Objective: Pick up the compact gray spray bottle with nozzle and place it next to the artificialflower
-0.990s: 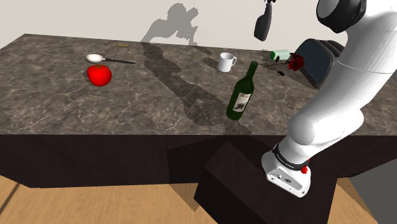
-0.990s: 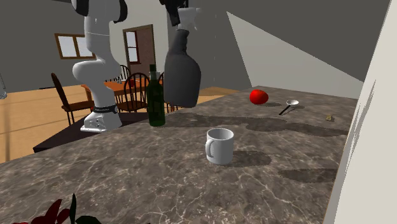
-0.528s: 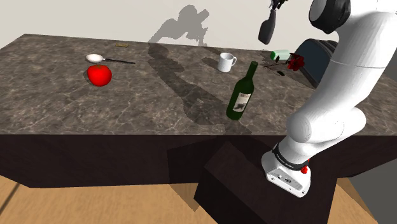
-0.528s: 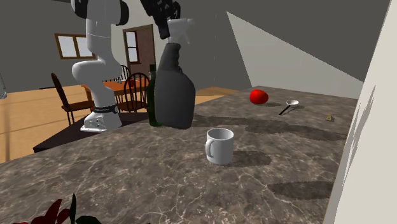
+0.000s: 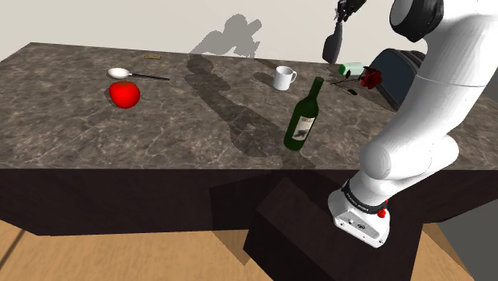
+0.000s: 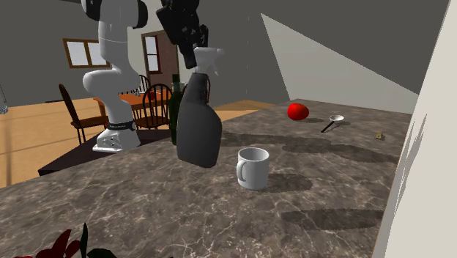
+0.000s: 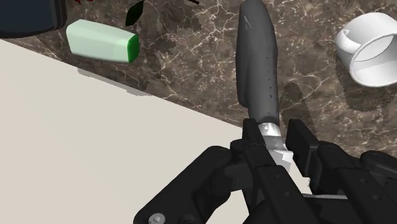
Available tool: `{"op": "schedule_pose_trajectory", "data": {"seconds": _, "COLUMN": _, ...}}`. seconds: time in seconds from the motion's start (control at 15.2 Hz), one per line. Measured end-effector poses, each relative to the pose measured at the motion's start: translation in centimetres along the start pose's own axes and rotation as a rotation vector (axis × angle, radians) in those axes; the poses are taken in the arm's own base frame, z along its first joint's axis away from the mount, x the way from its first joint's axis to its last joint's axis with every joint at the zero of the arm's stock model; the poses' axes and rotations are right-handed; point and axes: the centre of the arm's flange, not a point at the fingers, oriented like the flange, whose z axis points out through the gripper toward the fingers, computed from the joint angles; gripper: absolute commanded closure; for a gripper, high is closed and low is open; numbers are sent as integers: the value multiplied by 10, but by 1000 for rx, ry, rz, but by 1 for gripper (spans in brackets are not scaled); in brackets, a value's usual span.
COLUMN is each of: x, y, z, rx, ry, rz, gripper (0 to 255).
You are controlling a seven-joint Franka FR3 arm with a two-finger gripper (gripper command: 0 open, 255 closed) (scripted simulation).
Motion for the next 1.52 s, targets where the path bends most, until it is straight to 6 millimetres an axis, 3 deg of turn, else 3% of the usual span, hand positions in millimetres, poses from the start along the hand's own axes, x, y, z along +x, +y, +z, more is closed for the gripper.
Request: {"op": "schedule_pose_trajectory", "data": {"seconds": 1.52, "x": -38, "y": -18, "z": 114, "rx": 0, "ry": 0, "rz": 0, "gripper": 255}}
